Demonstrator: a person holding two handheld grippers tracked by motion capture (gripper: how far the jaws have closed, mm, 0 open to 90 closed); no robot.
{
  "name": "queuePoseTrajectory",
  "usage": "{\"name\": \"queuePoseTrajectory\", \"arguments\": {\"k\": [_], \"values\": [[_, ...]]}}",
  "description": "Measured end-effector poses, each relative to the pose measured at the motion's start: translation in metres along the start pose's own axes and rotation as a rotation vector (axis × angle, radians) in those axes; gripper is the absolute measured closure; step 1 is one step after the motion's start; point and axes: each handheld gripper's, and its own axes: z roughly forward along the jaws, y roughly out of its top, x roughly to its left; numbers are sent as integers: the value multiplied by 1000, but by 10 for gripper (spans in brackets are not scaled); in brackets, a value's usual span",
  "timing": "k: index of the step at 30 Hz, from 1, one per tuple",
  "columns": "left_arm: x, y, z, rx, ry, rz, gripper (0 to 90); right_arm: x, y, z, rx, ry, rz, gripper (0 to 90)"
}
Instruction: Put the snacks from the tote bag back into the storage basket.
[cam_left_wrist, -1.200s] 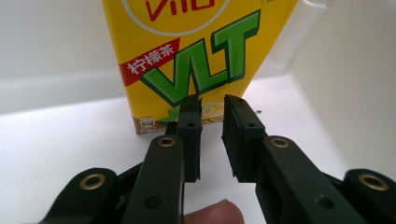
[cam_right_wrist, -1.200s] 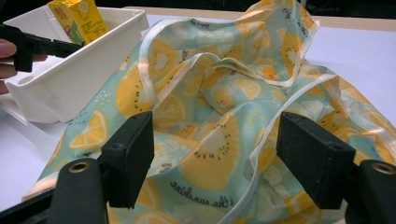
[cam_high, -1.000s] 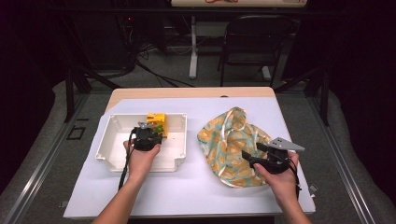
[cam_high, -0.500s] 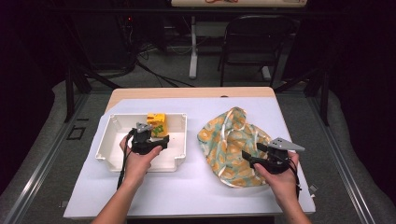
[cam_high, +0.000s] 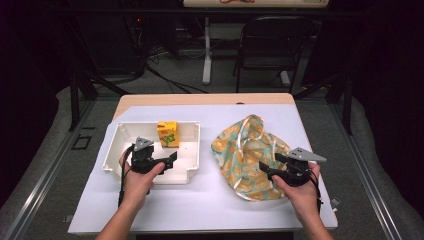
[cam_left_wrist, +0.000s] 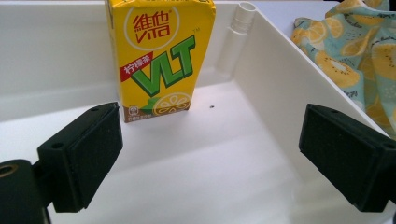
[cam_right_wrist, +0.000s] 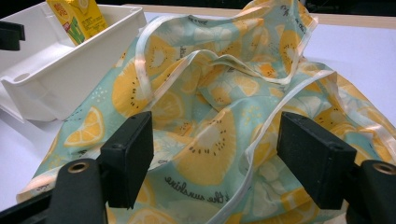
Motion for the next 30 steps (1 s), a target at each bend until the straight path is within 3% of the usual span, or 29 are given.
{"name": "queuePoseTrajectory", "arguments": {"k": [17,30], "values": [[13,-23,-34,-16,20,10,47,-1,-1,-3,-1,3,-7,252],[34,-44,-60,-26,56,1,28,-7,-11,-21,-2,7,-29,187]]}}
